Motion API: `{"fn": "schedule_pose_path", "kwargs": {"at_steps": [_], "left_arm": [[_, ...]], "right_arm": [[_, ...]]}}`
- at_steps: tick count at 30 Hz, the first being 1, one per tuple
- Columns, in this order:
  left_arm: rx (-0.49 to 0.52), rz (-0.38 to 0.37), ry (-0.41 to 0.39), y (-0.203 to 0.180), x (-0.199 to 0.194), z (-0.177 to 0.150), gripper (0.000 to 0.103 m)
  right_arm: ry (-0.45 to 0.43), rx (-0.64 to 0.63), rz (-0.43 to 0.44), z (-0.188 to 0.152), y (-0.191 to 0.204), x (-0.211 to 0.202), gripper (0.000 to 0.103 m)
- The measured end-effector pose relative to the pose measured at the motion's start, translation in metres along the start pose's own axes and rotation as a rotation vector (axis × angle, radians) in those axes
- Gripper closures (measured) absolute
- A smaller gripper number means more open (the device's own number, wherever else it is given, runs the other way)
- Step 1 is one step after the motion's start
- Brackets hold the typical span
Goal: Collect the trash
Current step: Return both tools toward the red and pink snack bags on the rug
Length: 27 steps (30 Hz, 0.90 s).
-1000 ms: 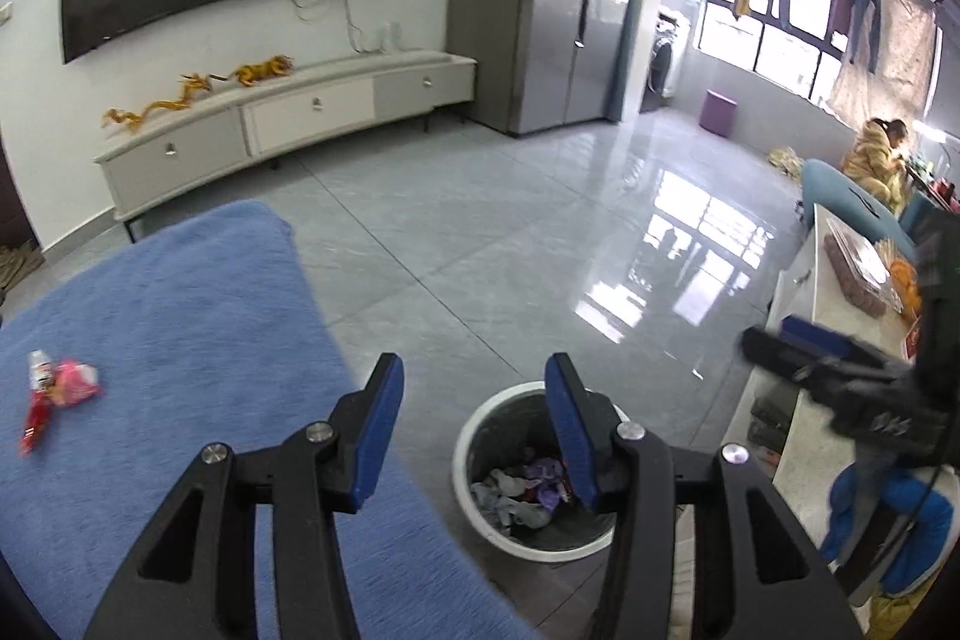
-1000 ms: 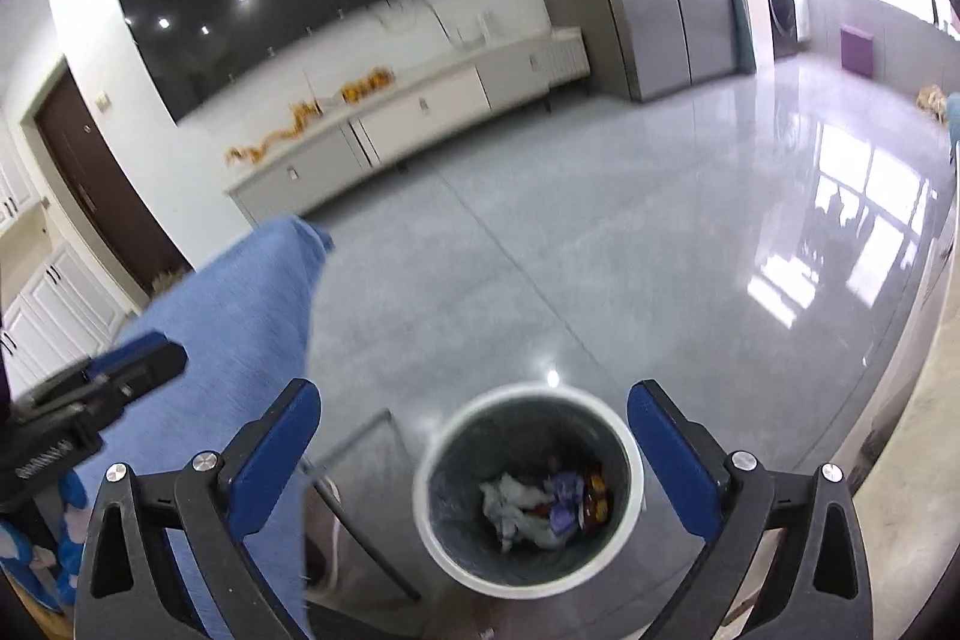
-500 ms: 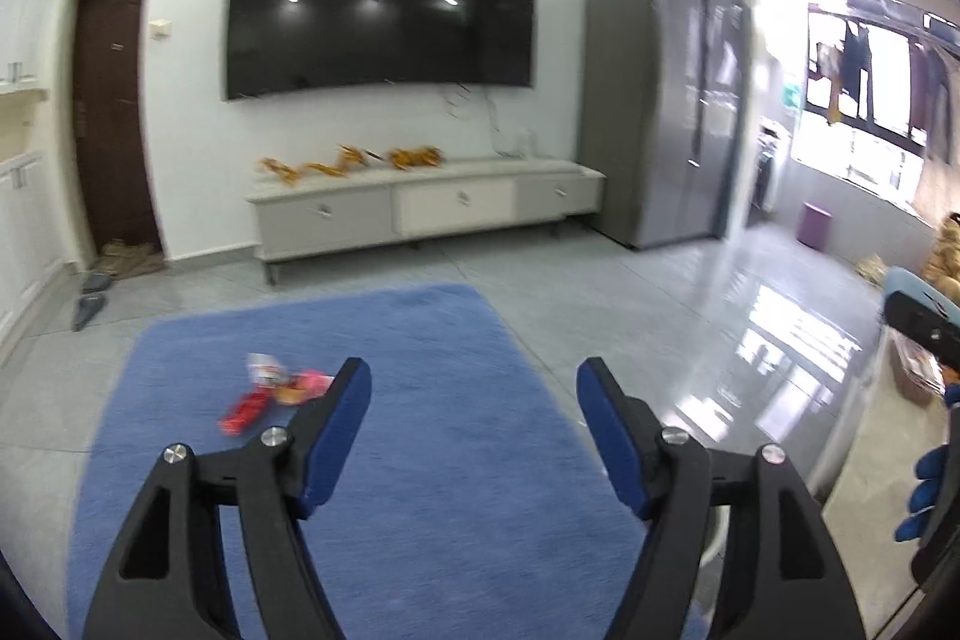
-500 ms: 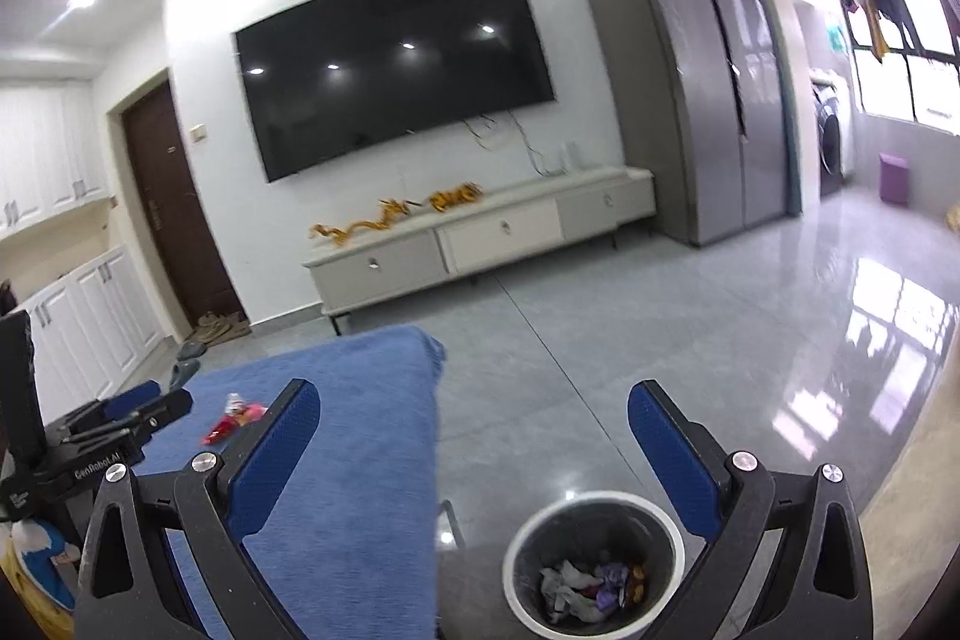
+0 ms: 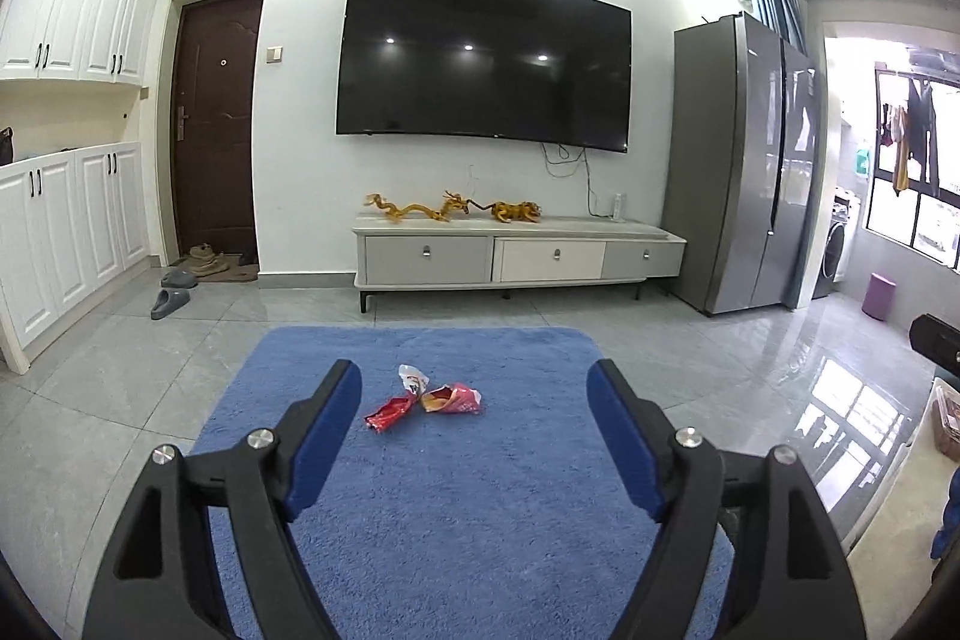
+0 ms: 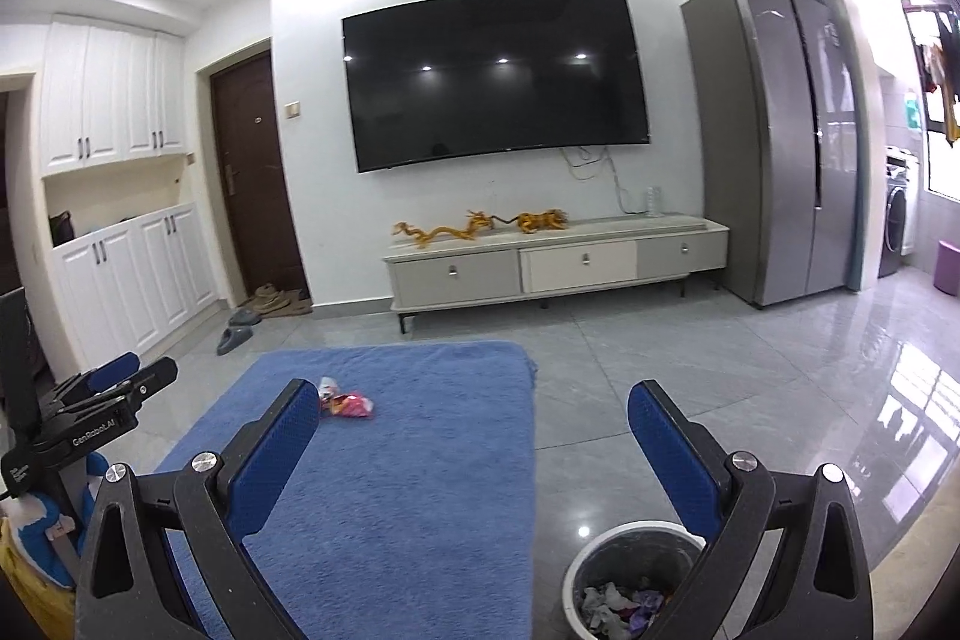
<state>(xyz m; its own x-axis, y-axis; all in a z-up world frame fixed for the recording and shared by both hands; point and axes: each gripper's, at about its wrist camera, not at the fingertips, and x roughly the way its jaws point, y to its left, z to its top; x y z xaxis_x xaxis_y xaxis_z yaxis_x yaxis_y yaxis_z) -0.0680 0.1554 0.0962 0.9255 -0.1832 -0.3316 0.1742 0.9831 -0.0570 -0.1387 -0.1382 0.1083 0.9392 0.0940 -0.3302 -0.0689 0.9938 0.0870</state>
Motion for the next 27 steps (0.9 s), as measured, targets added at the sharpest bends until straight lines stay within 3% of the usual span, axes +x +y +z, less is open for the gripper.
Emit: {"fn": "schedule_pose_path", "kwargs": {"at_steps": [10,27], "left_arm": [[-0.008,0.008,0.016,-0.001,0.021,-0.002,0.026],[-0.004,0.022,0.104,0.009,0.097,-0.012,0.026]], "right_arm": [[0.017,-0.029,0.060,-0.002,0.001,0.019,0.000],[0.109,-0.020,0.064,-0.025,-0.009,0.104,0.000]]}}
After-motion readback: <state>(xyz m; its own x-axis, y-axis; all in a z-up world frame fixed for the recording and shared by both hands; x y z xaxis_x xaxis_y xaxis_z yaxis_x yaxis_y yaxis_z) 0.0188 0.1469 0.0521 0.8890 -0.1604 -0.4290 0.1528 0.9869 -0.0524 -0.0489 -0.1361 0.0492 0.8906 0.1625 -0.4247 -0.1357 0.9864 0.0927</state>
